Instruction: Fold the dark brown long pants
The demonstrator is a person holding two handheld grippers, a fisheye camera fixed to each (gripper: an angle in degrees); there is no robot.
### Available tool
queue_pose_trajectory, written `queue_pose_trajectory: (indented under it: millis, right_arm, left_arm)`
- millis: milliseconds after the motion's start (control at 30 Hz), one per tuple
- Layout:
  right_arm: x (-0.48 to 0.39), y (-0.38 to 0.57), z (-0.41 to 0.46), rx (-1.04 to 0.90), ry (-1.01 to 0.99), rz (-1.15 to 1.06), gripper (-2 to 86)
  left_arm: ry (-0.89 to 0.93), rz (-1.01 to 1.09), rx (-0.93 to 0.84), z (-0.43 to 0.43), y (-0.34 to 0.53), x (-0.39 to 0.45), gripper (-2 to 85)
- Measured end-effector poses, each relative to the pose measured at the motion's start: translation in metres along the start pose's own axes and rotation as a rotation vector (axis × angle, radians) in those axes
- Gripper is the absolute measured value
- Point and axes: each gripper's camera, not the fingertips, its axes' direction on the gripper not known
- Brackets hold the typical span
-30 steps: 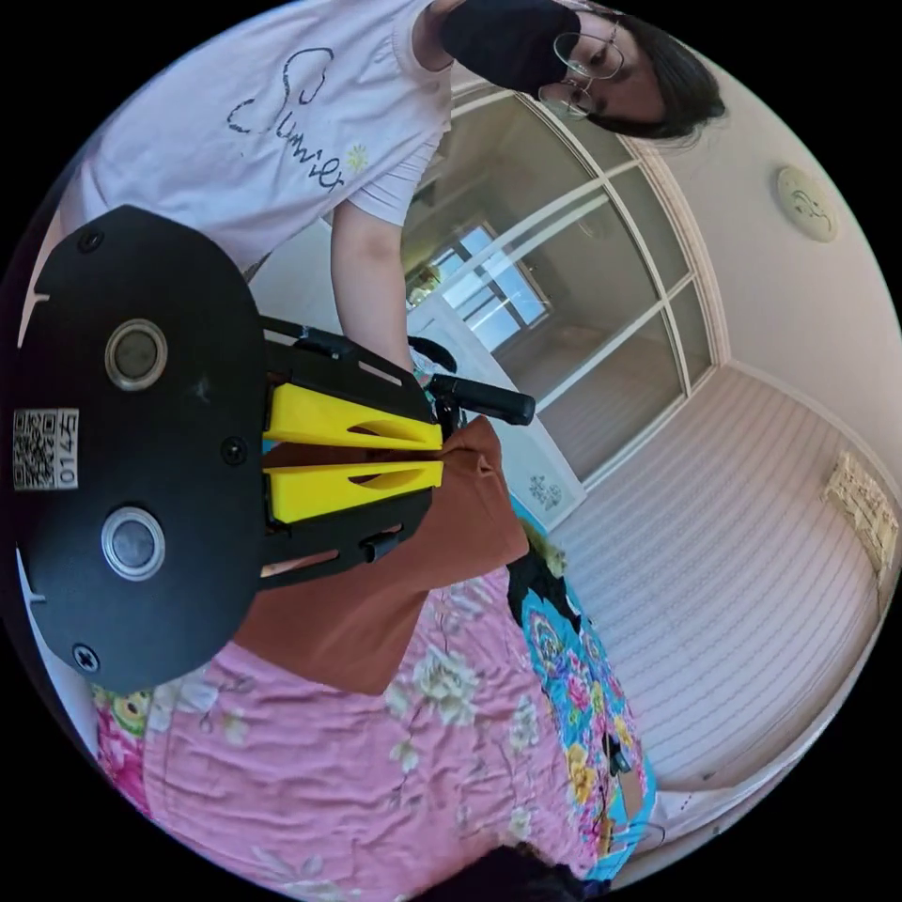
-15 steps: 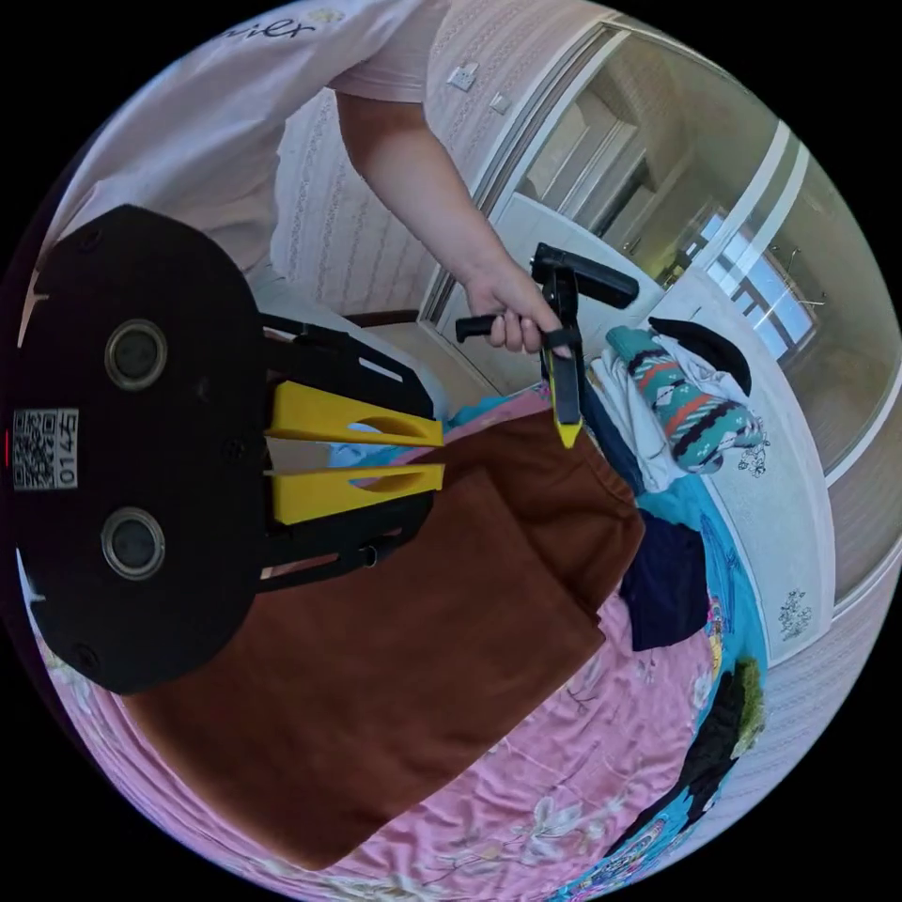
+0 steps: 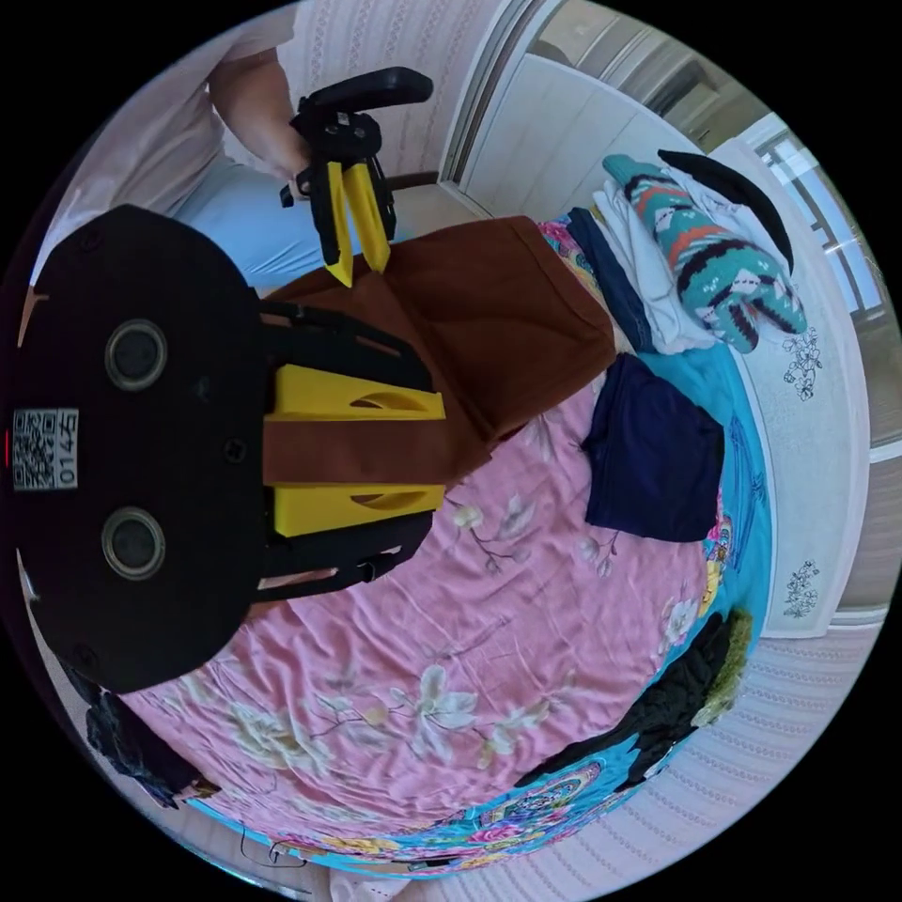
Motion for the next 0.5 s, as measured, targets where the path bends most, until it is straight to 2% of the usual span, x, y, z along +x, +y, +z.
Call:
queue_pose_trajectory:
  millis: [133,333,500]
  right_arm:
    - [-0.001,-0.047,0.017,-0.094,-0.065,-0.050,8.4]
    - [-0.015,-0.078,0.016,-0.083,-0.038,-0.144,2.9]
    - [-0.027,-0.093,0.001,-0.034,-0.036,-0.205,0.6]
  left_arm:
    - [-0.005,-0.023,0.012,-0.017,0.004,-0.016,6.4]
    - [-0.074,0.019,0.107,-0.046,0.014,-0.023,6.5]
    - [-0.080,0.028,0.021,-0.025,0.007,-0.041,5.3]
